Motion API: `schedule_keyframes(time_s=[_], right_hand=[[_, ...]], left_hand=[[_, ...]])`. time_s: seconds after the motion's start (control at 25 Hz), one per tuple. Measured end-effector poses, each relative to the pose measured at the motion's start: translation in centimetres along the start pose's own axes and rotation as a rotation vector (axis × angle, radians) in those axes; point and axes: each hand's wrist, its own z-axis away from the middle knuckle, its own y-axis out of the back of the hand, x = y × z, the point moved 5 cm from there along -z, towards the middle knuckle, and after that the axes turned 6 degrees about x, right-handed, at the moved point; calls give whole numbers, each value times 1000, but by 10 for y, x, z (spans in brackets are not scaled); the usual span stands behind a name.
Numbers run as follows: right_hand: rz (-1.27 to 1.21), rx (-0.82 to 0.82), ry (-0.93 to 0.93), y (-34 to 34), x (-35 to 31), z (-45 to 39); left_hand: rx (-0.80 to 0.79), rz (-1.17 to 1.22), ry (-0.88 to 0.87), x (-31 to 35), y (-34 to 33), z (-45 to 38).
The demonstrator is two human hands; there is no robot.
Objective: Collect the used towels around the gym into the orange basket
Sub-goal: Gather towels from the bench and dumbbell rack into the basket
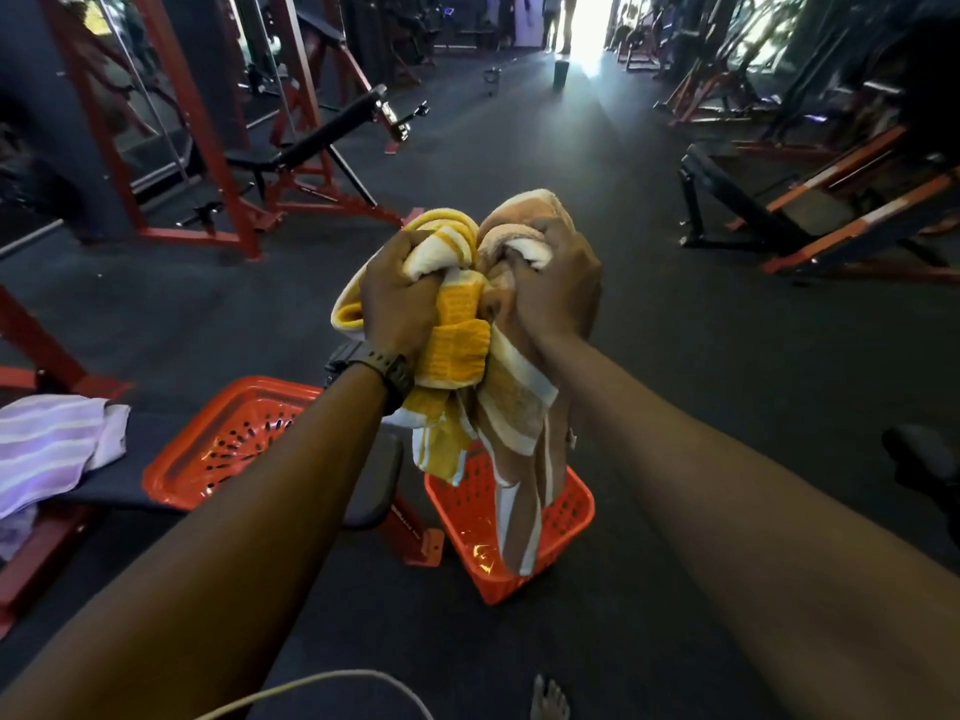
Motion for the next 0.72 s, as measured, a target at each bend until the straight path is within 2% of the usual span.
schedule_keyframes(time_s=[0.16, 0.36, 0.56, 0.72], right_hand=[[-28, -107, -50, -58, 58, -7], [14, -230, -173, -112, 154, 11], [66, -310, -320, -140, 266, 70], [51, -390, -476, -159, 346, 138]], left_hand=[[-23, -95, -1, -49, -36, -17], [-86, -90, 136, -135, -92, -1], [-175, -47, 287, -225, -148, 31], [-342, -33, 378, -296, -190, 86]])
